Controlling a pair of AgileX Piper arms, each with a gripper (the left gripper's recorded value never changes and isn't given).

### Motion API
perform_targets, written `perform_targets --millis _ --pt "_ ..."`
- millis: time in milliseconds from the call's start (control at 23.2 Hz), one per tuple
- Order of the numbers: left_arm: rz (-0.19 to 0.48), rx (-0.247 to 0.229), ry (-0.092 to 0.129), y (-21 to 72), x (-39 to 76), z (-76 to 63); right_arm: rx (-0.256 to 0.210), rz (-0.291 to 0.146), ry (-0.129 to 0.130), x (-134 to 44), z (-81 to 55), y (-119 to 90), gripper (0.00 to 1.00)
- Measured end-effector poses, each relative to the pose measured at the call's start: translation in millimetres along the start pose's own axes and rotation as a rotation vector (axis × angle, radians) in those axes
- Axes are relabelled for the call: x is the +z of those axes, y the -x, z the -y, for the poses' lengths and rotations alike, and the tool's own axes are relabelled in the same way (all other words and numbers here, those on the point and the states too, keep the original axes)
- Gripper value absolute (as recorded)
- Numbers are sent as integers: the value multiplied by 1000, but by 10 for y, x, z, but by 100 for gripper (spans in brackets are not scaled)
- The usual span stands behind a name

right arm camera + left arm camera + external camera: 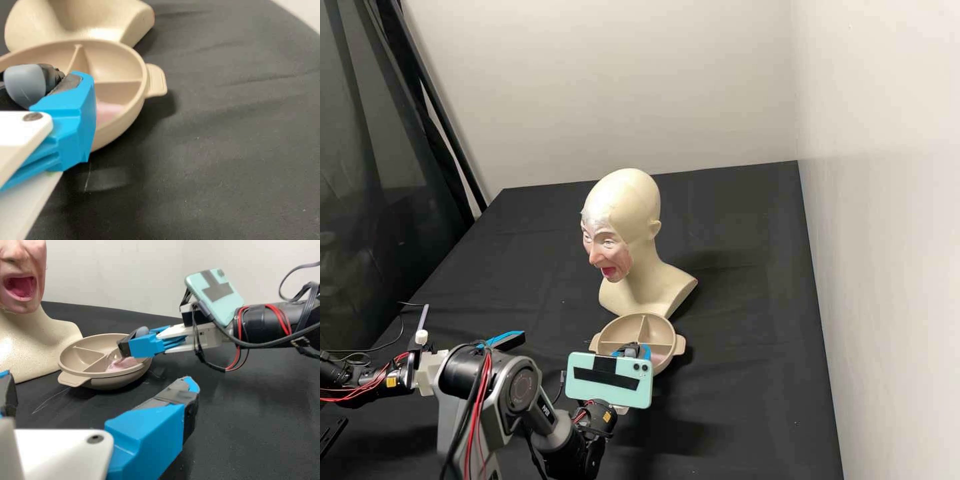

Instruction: Feed the grandma with a spoon

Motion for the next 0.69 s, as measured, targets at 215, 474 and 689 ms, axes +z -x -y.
perform_targets --millis 215,474,689 --pt "-1 2 1 -3 -1 -5 41 -41 2 -109 -98 76 0" --pt "-1 2 1 -4 -1 -6 73 -70 4 -185 -173 131 0" --pt "-3 -4 1 -15 -7 16 93 -90 8 -237 -222 156 0"
